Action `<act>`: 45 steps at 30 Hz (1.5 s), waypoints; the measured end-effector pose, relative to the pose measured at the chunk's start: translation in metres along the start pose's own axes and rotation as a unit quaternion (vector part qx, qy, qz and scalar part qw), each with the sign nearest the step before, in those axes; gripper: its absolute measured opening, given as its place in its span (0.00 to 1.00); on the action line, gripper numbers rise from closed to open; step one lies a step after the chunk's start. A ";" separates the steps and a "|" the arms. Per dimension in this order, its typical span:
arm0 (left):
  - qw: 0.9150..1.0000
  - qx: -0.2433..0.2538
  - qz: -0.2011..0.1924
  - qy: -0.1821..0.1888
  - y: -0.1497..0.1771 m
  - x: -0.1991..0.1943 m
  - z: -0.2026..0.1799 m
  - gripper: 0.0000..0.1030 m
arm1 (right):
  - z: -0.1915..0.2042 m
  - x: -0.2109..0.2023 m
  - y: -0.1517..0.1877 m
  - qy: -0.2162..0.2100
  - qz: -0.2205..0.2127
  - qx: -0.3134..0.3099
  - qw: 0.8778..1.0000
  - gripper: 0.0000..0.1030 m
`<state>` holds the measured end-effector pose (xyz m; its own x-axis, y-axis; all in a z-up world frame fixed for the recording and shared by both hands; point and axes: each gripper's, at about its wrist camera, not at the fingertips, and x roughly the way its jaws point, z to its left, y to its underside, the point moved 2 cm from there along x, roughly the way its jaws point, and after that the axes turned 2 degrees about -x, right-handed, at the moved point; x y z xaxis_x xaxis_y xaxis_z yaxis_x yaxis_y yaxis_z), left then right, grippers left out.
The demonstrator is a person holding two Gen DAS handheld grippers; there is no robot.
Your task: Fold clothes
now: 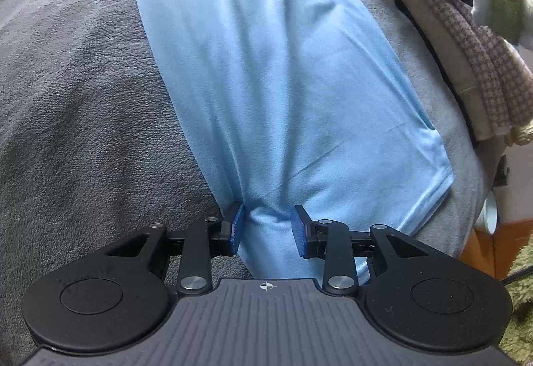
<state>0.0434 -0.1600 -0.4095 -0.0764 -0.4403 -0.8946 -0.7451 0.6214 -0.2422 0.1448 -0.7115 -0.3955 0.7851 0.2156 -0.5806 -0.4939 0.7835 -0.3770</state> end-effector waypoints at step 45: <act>0.998 -0.010 -0.058 -0.003 0.052 -0.012 -0.049 0.32 | 0.097 0.084 -0.005 0.153 0.024 -0.314 0.937 0.06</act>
<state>-0.0269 -0.1543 -0.3932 0.0155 -0.5055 -0.8627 -0.7616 0.5531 -0.3378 0.2494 -0.6409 -0.3724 0.6590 -0.0108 -0.7520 -0.7244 0.2599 -0.6385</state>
